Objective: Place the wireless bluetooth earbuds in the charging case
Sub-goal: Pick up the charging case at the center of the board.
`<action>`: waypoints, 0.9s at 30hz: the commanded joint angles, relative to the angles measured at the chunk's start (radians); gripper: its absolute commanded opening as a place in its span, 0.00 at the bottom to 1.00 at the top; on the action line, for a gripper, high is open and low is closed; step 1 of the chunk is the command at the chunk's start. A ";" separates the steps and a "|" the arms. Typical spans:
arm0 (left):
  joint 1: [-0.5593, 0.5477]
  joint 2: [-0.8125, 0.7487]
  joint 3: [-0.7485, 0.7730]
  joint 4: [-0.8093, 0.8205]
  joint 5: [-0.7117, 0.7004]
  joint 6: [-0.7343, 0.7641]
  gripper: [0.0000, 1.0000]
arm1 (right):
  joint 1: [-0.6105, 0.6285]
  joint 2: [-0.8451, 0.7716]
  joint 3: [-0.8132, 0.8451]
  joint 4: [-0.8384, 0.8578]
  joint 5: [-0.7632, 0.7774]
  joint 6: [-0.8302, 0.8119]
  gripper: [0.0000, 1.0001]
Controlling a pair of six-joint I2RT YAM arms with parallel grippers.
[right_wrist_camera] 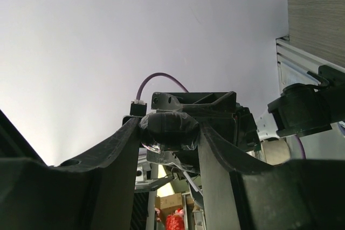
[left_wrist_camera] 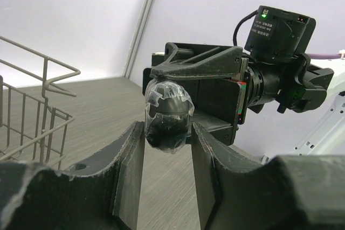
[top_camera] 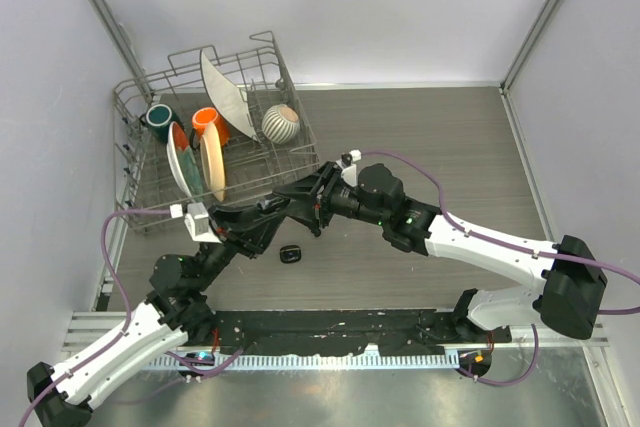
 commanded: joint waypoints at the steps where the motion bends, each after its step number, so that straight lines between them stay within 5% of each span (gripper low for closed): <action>1: -0.002 0.011 0.001 0.067 0.009 -0.001 0.43 | 0.001 -0.015 0.009 0.066 -0.012 0.018 0.01; 9: -0.003 0.025 0.013 0.084 0.005 0.016 0.54 | 0.001 -0.016 0.013 0.016 -0.009 0.003 0.01; 27: -0.003 0.048 0.007 0.145 0.008 0.027 0.35 | 0.001 0.007 0.020 0.014 -0.037 0.006 0.01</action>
